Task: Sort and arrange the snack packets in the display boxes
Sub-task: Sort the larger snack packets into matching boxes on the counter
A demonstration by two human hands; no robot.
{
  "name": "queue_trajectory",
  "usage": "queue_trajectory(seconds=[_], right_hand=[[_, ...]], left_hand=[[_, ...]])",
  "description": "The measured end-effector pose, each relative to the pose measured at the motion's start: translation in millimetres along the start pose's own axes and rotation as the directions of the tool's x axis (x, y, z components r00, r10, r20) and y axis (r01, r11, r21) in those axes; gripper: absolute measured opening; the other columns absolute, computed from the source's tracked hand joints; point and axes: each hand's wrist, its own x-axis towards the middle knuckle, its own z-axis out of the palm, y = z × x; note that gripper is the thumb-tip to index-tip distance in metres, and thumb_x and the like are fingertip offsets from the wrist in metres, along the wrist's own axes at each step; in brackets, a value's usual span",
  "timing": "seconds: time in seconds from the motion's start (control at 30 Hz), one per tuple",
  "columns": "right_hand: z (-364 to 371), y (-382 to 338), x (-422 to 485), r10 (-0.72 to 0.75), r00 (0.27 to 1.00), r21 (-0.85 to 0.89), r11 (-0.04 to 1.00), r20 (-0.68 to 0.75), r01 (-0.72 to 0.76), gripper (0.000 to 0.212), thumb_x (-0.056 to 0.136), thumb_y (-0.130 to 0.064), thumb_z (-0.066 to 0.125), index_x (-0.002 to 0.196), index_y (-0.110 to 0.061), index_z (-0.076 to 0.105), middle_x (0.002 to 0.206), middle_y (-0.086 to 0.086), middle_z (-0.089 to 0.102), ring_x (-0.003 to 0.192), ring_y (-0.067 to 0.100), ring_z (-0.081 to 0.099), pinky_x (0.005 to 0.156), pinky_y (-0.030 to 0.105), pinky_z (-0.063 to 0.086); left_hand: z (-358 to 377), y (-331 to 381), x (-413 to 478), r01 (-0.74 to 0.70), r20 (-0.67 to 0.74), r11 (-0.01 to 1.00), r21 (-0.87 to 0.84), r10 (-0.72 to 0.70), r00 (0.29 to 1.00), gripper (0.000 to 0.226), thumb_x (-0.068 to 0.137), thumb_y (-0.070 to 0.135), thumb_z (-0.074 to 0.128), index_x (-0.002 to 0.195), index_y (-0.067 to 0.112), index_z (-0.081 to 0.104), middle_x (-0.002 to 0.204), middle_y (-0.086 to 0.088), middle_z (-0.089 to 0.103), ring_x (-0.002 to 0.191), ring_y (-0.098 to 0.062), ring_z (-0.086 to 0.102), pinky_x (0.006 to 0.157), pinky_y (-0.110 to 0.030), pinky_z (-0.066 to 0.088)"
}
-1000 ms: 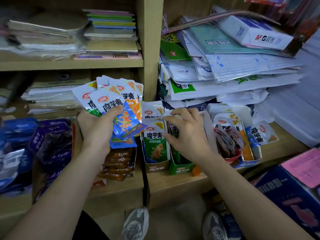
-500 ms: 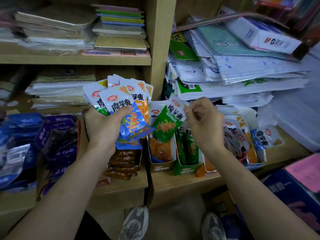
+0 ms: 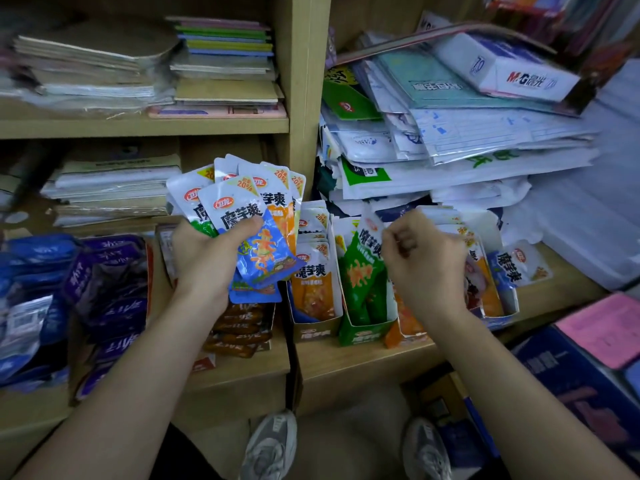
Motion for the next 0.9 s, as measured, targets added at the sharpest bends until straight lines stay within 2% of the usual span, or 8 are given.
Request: queue_trajectory(seconds=[0.13, 0.23, 0.27, 0.37, 0.43, 0.57, 0.73, 0.9], right_hand=[[13.6, 9.3, -5.0, 0.075, 0.904, -0.02, 0.997, 0.42, -0.073, 0.037, 0.091, -0.021, 0.073, 0.068, -0.039, 0.05, 0.05, -0.008, 0.049, 0.048, 0.011, 0.056, 0.051, 0.028, 0.043], [10.0, 2.5, -5.6, 0.127, 0.953, 0.082, 0.985, 0.277, -0.155, 0.008, 0.089, -0.035, 0.074, 0.095, -0.032, 0.07, 0.07, -0.011, 0.062, 0.062, 0.003, 0.058, 0.057, 0.022, 0.046], [5.2, -4.0, -3.6, 0.18, 0.959, 0.154, 0.964, 0.218, -0.216, 0.026, 0.088, -0.04, 0.074, 0.106, -0.022, 0.072, 0.079, -0.008, 0.067, 0.07, 0.005, 0.062, 0.061, 0.021, 0.05], [-5.7, -20.1, -3.3, 0.286, 0.878, 0.482, 0.749, 0.384, -0.454, 0.046, 0.084, -0.046, 0.072, 0.119, -0.017, 0.068, 0.095, -0.005, 0.075, 0.088, 0.011, 0.071, 0.078, 0.032, 0.06], [-7.1, -31.5, -9.4, 0.222, 0.832, 0.627, 0.567, 0.508, -0.534, 0.046, 0.084, -0.03, 0.074, 0.124, -0.014, 0.06, 0.109, 0.001, 0.075, 0.101, 0.019, 0.072, 0.084, 0.04, 0.061], [-14.8, -31.9, -12.7, 0.246, 0.739, 0.693, 0.255, 0.628, -0.674, 0.05, 0.087, 0.0, 0.071, 0.129, -0.015, 0.049, 0.119, 0.008, 0.071, 0.11, 0.028, 0.07, 0.09, 0.046, 0.059], [-29.1, -19.9, -19.6, 0.264, 0.621, 0.635, 0.041, 0.738, -0.771, 0.035, 0.088, -0.001, 0.067, 0.121, -0.009, 0.06, 0.116, 0.018, 0.072, 0.105, 0.036, 0.071, 0.084, 0.044, 0.061], [-42.9, -4.8, -17.9, 0.368, 0.587, 0.65, -0.066, 0.721, -0.757, 0.031, 0.08, -0.008, 0.07, 0.111, -0.004, 0.067, 0.105, 0.016, 0.076, 0.089, 0.028, 0.075, 0.069, 0.034, 0.06]], left_hand=[[1.1, -2.6, 2.1, 0.025, 0.053, 0.997, -0.077, -0.021, 0.998, 0.037, 0.079, 0.009, 0.084, 0.113, 0.015, 0.07, 0.102, -0.001, 0.078, 0.091, -0.024, 0.076, 0.079, -0.051, 0.062], [7.9, -3.1, 1.1, 0.088, 0.153, 0.987, -0.132, -0.068, 0.986, 0.036, 0.079, 0.007, 0.082, 0.112, 0.014, 0.07, 0.103, -0.005, 0.078, 0.093, -0.029, 0.076, 0.078, -0.046, 0.062], [11.2, -3.3, -0.9, 0.1, 0.193, 0.985, -0.141, -0.072, 0.978, 0.036, 0.078, 0.008, 0.082, 0.111, 0.015, 0.07, 0.103, -0.006, 0.078, 0.093, -0.029, 0.076, 0.076, -0.043, 0.062], [27.9, -5.5, -15.8, 0.146, 0.35, 0.973, -0.18, -0.075, 0.934, 0.042, 0.071, 0.013, 0.081, 0.111, 0.013, 0.07, 0.106, -0.011, 0.077, 0.094, -0.033, 0.075, 0.078, -0.046, 0.061], [42.3, -7.9, -30.0, 0.182, 0.431, 0.964, -0.196, -0.082, 0.899, 0.042, 0.074, 0.01, 0.077, 0.114, 0.01, 0.069, 0.108, -0.015, 0.076, 0.095, -0.035, 0.074, 0.08, -0.049, 0.061], [64.8, -12.2, -49.8, 0.193, 0.514, 0.968, -0.16, -0.086, 0.853, 0.029, 0.091, 0.003, 0.066, 0.12, 0.007, 0.066, 0.11, -0.013, 0.076, 0.097, -0.03, 0.074, 0.078, -0.04, 0.062], [78.8, -12.9, -55.8, 0.209, 0.577, 0.975, -0.079, -0.126, 0.807, 0.028, 0.093, 0.012, 0.066, 0.121, 0.011, 0.065, 0.109, -0.007, 0.077, 0.099, -0.027, 0.074, 0.081, -0.039, 0.062], [90.0, 3.1, -45.9, 0.019, 0.68, 0.997, 0.069, -0.061, 0.731, 0.045, 0.074, 0.032, 0.073, 0.116, 0.015, 0.067, 0.105, 0.002, 0.077, 0.094, -0.014, 0.074, 0.083, -0.034, 0.059]])
